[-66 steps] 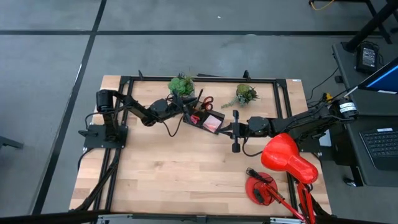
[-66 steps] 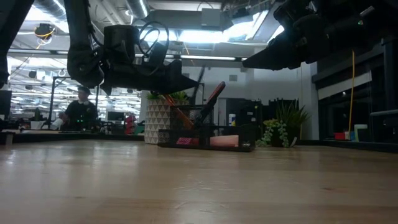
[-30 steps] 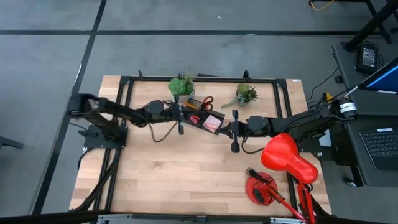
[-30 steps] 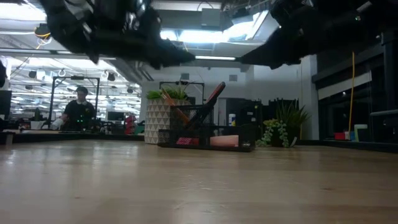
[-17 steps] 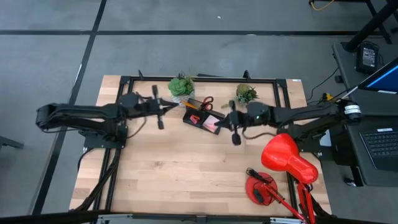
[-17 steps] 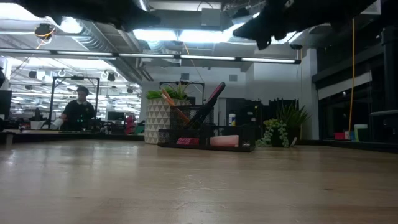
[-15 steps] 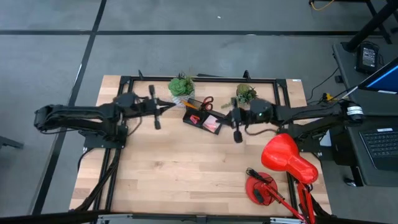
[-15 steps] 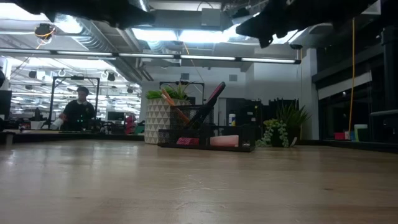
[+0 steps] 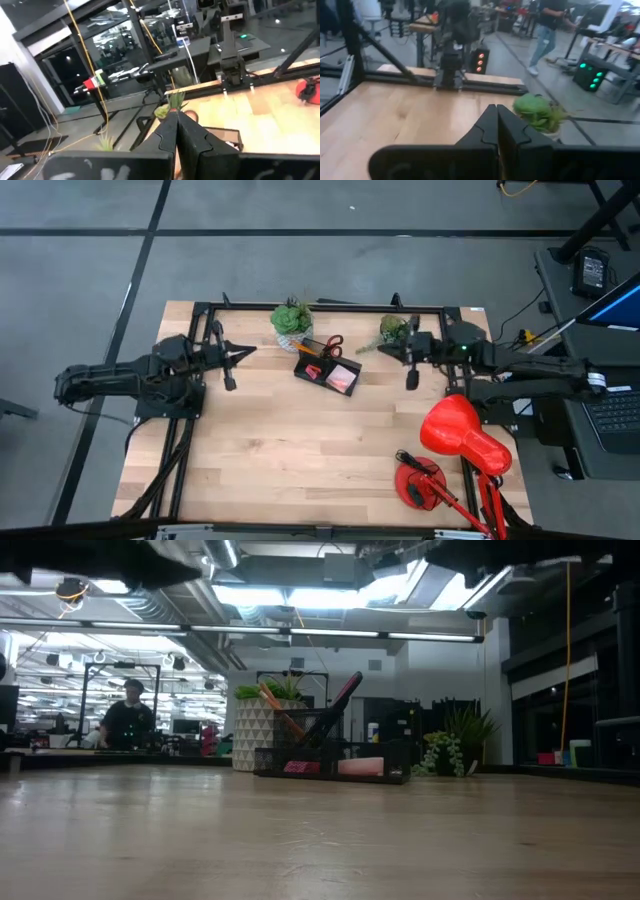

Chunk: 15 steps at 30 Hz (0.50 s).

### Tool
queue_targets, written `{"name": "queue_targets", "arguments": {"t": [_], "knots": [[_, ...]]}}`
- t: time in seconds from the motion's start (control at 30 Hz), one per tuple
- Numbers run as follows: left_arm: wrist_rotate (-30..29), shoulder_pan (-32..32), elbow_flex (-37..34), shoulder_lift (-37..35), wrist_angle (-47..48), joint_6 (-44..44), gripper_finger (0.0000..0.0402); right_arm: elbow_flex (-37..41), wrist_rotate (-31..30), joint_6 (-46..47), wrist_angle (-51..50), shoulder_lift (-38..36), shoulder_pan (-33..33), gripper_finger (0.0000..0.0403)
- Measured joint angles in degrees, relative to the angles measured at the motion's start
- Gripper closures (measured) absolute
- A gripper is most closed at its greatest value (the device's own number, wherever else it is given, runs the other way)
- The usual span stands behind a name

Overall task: Pick and place office supplies into organizer
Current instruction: Return to Home Position

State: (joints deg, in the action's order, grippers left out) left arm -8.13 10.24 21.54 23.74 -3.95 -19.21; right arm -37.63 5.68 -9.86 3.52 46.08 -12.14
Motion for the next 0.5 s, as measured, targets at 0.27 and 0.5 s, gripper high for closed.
{"name": "queue_targets", "arguments": {"t": [0.27, 0.5], "knots": [[-2.0, 0.0, -10.8, -14.0, -5.8, -1.5, 0.0399, 13.2, 0.0, 5.4, 6.7, -8.9, -1.2, 0.0403], [-2.3, 0.0, -13.4, -23.7, 3.3, 2.0, 0.04, 20.1, 0.0, 6.3, 11.2, -15.6, -1.2, 0.0403]]}}
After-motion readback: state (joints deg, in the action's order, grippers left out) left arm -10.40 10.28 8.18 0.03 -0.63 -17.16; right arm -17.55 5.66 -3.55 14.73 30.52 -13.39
